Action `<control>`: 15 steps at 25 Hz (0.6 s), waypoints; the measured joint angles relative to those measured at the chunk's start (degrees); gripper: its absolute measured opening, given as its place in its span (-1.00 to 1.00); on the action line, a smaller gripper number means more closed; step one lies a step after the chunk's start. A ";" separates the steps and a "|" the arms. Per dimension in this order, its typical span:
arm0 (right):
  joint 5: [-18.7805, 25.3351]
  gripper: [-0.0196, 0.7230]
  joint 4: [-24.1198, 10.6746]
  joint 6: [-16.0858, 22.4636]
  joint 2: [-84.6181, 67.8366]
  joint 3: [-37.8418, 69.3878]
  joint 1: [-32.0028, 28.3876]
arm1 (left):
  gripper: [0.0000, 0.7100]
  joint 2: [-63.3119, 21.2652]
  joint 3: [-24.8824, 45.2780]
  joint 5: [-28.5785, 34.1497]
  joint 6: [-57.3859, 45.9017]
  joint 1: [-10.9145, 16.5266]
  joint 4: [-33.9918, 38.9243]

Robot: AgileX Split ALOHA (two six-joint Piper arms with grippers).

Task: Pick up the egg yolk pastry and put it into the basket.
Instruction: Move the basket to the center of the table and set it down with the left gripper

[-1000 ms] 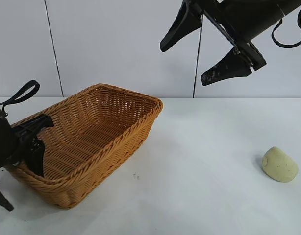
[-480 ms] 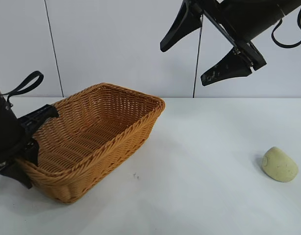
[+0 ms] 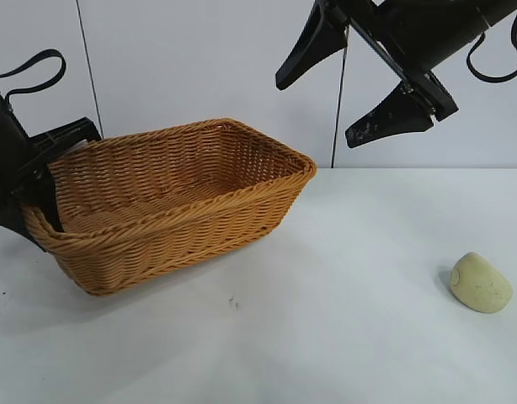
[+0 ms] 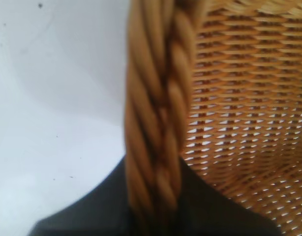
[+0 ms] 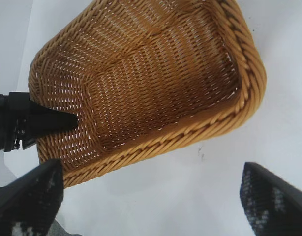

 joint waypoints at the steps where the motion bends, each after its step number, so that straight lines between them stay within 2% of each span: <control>1: 0.02 0.93 0.00 0.00 0.00 0.00 0.00 | -0.74 0.00 -0.45 0.38 0.98 0.02 0.05; 7: 0.25 0.93 -0.01 0.00 0.00 0.00 0.00 | -0.74 2.19 -2.79 4.04 5.43 0.02 -0.18; 15: 0.91 0.93 -0.17 0.00 0.00 0.00 0.00 | -0.74 12.03 -13.17 11.49 17.61 0.02 -4.87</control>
